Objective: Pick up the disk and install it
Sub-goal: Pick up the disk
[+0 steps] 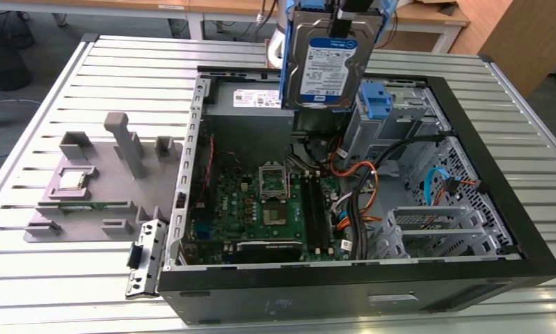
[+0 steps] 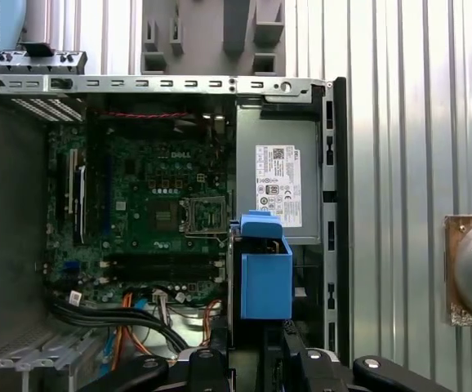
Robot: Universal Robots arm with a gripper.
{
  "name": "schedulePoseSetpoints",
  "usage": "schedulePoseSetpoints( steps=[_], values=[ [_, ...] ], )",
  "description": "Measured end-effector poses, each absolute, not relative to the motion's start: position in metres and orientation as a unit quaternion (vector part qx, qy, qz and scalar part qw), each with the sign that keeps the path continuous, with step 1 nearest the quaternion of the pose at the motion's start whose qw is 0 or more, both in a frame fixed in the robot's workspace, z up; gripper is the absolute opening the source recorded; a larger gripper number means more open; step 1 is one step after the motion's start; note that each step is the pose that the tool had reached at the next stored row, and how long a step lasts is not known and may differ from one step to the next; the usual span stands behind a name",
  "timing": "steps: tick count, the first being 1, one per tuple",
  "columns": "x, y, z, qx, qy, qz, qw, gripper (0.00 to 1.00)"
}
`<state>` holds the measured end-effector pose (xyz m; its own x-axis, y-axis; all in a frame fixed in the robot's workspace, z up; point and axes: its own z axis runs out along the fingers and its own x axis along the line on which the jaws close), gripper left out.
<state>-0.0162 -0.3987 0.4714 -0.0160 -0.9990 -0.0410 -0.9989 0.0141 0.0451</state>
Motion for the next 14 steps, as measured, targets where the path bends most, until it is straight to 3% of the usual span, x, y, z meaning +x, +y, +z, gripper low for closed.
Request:
schedulePoseSetpoints(
  steps=[14],
  values=[
    [-0.016,-0.434,0.471,0.701,-0.712,-0.027,0.005,0.35]
  ],
)
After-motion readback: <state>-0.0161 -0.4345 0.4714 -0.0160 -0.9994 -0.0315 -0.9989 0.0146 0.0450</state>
